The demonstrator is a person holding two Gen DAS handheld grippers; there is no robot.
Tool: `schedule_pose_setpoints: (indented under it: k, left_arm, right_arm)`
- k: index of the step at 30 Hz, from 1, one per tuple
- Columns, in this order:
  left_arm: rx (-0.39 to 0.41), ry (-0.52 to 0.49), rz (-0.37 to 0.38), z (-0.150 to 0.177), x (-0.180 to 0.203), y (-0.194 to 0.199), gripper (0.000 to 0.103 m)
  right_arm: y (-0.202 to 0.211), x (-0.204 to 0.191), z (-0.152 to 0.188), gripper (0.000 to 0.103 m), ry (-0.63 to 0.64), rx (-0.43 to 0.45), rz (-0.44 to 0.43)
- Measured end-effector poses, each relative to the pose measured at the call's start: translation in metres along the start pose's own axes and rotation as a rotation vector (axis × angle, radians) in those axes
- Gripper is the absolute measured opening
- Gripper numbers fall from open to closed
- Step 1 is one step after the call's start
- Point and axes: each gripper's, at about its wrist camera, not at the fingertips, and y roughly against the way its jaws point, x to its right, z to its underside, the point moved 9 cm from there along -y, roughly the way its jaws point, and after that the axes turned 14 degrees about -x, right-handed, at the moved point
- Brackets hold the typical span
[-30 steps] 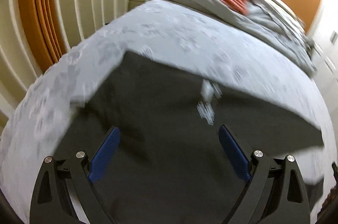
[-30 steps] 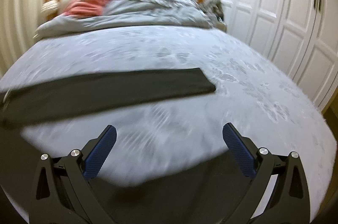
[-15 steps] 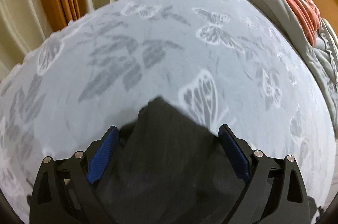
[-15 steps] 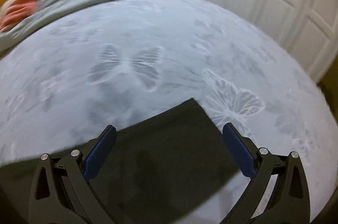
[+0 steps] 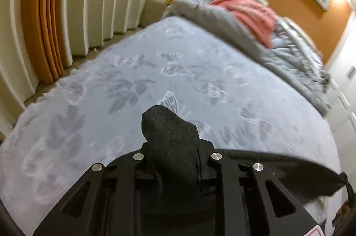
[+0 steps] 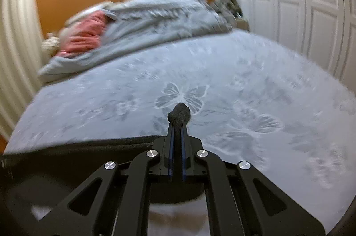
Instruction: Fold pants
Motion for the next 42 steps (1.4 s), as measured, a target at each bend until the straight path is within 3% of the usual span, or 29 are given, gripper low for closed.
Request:
schedule_pose_setpoints:
  k: [2,4,6,7,8,9,12,14,15,18,25,27,28,30,34,35,36,38,40,42]
  left_arm:
    - [-0.003,-0.007,0.026,0.026,-0.012,0.029,0.019]
    - [-0.041,-0.005,0.026,0.067,-0.03,0.043,0.021]
    - [-0.099,-0.004,0.012,0.102,-0.046,0.042,0.032]
    - [-0.125,0.022,0.0,0.125,-0.059,0.039,0.036]
    - [-0.136,0.048,-0.006,0.137,-0.066,0.038,0.049]
    - [-0.149,0.096,-0.014,0.151,-0.078,0.037,0.058]
    - [-0.153,0.272,0.107,0.177,-0.097,0.045,0.061]
    - [-0.139,0.341,0.193,0.183,-0.096,0.055,0.066]
    - [-0.13,0.364,0.22,0.183,-0.092,0.06,0.07]
    - [-0.136,0.393,0.253,0.186,-0.081,0.062,0.08]
    - [-0.228,0.541,0.364,0.212,-0.069,0.02,0.081]
    - [-0.246,0.592,0.433,0.216,-0.07,0.015,0.072]
    - [-0.245,0.605,0.458,0.213,-0.072,0.015,0.06]
    - [-0.229,0.568,0.488,0.202,-0.071,0.02,0.0]
    - [-0.134,0.449,0.478,0.172,-0.064,0.059,0.0]
    - [-0.113,0.429,0.435,0.171,-0.065,0.07,0.008]
    - [-0.112,0.424,0.398,0.175,-0.068,0.075,0.049]
    - [-0.116,0.473,0.329,0.191,-0.082,0.078,0.096]
    - [-0.132,0.546,0.299,0.211,-0.098,0.072,0.095]
    - [-0.225,0.575,0.314,0.219,-0.1,0.052,0.095]
  right_arm:
    - [0.029,0.006,0.023,0.004,0.058,0.009,0.003]
    - [0.048,0.018,0.062,0.005,0.089,-0.04,0.014]
    - [0.05,0.04,0.106,0.007,0.073,-0.129,0.025]
    - [0.05,0.05,0.124,0.01,0.053,-0.157,0.038]
    - [0.052,0.06,0.142,0.019,0.031,-0.179,0.053]
    - [0.056,0.074,0.159,0.021,-0.009,-0.199,0.086]
    - [0.087,0.094,0.191,0.025,-0.114,-0.184,0.076]
    - [0.116,0.096,0.202,0.058,-0.18,-0.133,0.067]
    - [0.125,0.095,0.206,0.064,-0.192,-0.11,0.061]
    - [0.144,0.075,0.211,0.066,-0.22,-0.077,0.011]
    - [0.133,0.039,0.223,0.071,-0.352,-0.023,-0.096]
    - [0.125,0.02,0.228,0.071,-0.321,-0.046,-0.104]
    - [0.121,0.009,0.228,0.071,-0.284,-0.058,-0.096]
    - [0.117,-0.005,0.227,0.071,-0.219,-0.055,-0.049]
    - [0.111,-0.028,0.219,0.071,-0.166,-0.037,-0.008]
    - [0.109,-0.032,0.218,0.072,-0.16,-0.034,-0.005]
    - [0.106,-0.039,0.216,0.072,-0.153,-0.032,-0.004]
    - [0.102,-0.055,0.215,0.073,-0.129,-0.036,-0.016]
    - [0.099,-0.076,0.213,0.073,-0.084,-0.037,-0.031]
    - [0.098,-0.095,0.213,0.075,-0.045,-0.034,-0.047]
